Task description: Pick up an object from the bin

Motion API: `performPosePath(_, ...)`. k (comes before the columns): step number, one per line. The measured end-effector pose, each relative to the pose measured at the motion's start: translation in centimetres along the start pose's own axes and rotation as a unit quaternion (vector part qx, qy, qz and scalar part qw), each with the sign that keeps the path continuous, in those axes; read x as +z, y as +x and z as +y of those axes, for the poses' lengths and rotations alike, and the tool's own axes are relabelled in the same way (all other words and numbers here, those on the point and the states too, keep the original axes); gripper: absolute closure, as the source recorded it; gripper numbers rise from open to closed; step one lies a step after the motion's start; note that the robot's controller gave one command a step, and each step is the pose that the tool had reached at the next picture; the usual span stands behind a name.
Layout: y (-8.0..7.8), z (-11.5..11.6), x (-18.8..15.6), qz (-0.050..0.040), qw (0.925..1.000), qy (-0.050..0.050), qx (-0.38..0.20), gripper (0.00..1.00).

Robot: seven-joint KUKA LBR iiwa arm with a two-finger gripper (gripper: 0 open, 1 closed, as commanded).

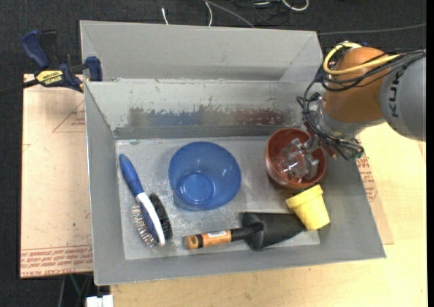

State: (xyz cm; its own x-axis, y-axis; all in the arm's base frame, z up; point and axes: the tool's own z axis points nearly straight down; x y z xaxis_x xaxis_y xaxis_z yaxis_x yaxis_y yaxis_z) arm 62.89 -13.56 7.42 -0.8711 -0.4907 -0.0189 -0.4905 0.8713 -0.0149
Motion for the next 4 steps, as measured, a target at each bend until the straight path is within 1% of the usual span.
performPosePath(1, -4.59, 8.17, -1.38, -0.0051, 0.9996, -0.002, -0.026, 1.0)
performPosePath(2, -4.57, 8.15, -1.37, -0.0052, 0.9997, -0.002, -0.026, 1.0)
performPosePath(3, -4.63, 8.14, -1.47, -0.0056, 0.9997, -0.002, -0.025, 0.0)
performPosePath(4, -4.59, 8.13, -1.4, -0.0056, 0.9997, -0.002, -0.025, 1.0)
